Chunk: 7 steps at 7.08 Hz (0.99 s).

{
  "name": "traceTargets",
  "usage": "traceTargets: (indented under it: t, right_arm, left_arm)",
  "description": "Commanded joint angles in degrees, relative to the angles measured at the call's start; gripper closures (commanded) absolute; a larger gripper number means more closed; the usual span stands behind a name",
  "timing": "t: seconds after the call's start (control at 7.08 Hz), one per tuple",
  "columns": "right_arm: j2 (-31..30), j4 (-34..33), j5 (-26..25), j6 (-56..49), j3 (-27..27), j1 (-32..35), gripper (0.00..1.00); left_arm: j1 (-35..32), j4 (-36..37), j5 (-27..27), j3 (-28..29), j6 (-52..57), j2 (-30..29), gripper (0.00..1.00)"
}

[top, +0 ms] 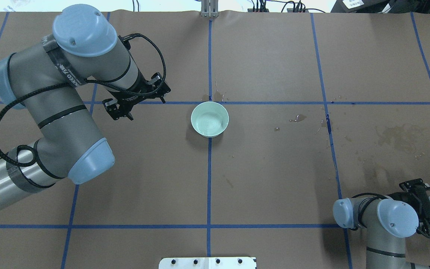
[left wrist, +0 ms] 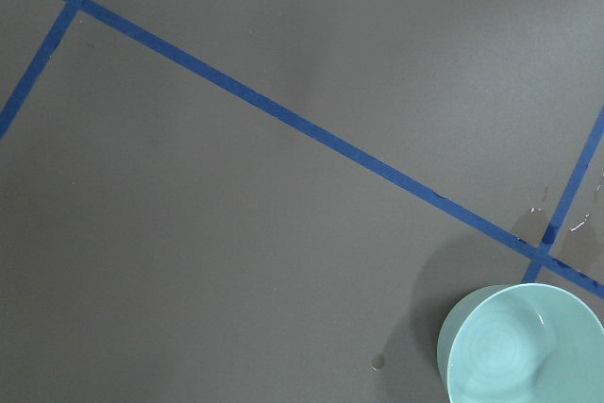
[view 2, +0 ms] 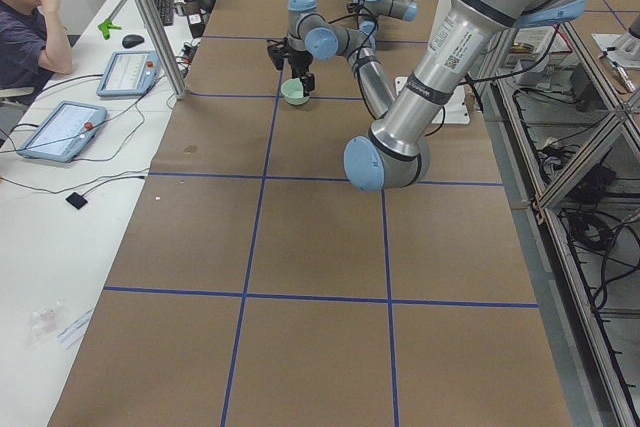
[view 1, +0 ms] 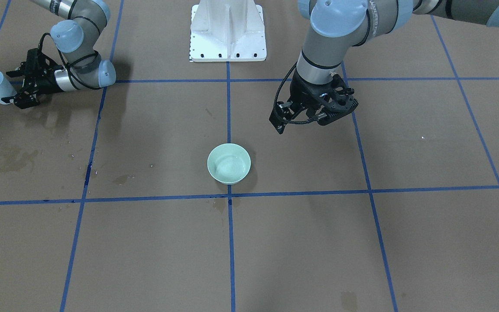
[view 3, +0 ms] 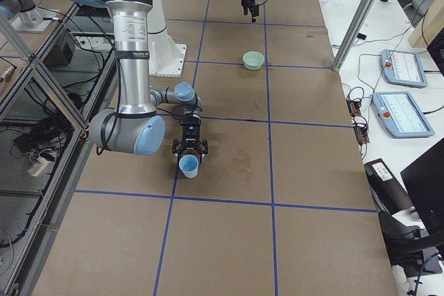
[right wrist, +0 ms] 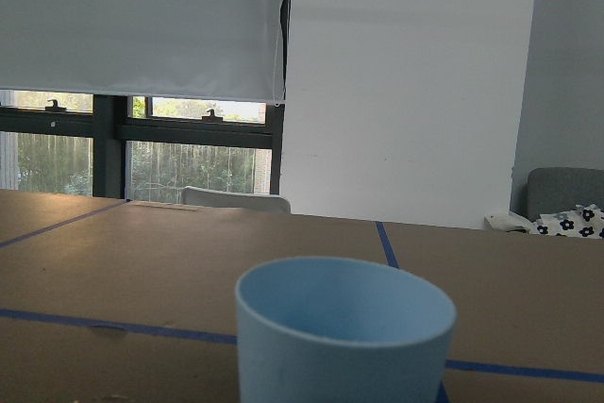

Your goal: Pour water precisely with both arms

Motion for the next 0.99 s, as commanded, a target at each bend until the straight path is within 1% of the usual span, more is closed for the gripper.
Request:
traceTargets:
  t: [0.0,0.57,0.71,0.85]
  right_arm:
    - [-1.37,0.3,-0.21,-0.08,0.42,0.12,0.02]
    - [-3.92,2.67,-0.48,-0.25,0.16,0.04,0.02]
    - [-4.1,2.67,-0.65,-0.43,-0.02,0.04,0.03]
    - [-4.02,2.67,-1.17,-0.43,-0.28,-0.05,0.1]
  left_arm:
    - [0.0,0.0,0.0,0.0,-0.05,-0.06,0.0]
    - [0.0,0.0,0.09,-0.09,-0.05,-0.06,0.0]
    - [0.0,0.0,0.0,-0.09,-0.05,-0.06,0.0]
    - [0.0,0.0,0.09,-0.09,-0.05,-0.06,0.0]
